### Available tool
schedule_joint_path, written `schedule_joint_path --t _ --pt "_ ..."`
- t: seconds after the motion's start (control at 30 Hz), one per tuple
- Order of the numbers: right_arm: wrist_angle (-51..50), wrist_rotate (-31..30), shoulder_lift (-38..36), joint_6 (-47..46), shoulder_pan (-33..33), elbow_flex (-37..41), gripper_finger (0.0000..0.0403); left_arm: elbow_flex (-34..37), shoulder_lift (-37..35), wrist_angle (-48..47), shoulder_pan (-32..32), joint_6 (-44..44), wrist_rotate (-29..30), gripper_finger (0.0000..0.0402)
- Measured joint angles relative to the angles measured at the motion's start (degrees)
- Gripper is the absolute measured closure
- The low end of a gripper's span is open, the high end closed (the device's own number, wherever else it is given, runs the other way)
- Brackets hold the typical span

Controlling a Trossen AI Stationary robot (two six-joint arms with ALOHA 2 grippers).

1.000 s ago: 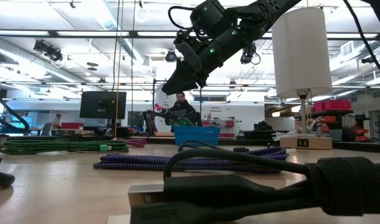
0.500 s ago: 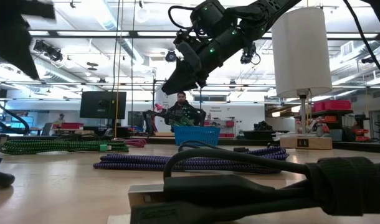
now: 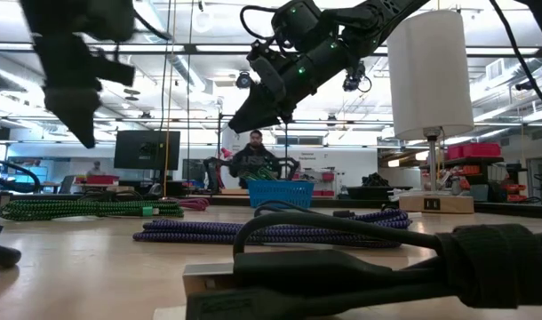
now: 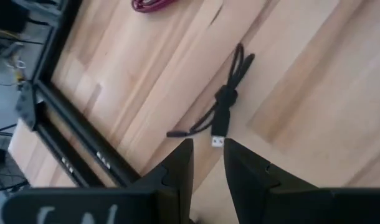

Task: Pick & Place USB Port
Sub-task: Put the black charger cable into the orange basket

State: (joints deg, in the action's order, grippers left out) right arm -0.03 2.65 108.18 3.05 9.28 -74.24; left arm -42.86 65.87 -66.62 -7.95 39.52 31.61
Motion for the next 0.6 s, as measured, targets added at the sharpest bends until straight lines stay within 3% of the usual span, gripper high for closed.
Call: schedule_joint_path --t 0.33,0.6 --pt "-0.06 1.45 0.0 0.0 -0.31 0.0 0.0243 0.27 0.13 14.18 18.29 -24.71 -11.38 0.0307" --pt "-0.99 1.45 0.0 0.0 -1.64 0.0 0.0243 0.23 5.03 15.77 24.31 -29.66 -16.59 0.0297"
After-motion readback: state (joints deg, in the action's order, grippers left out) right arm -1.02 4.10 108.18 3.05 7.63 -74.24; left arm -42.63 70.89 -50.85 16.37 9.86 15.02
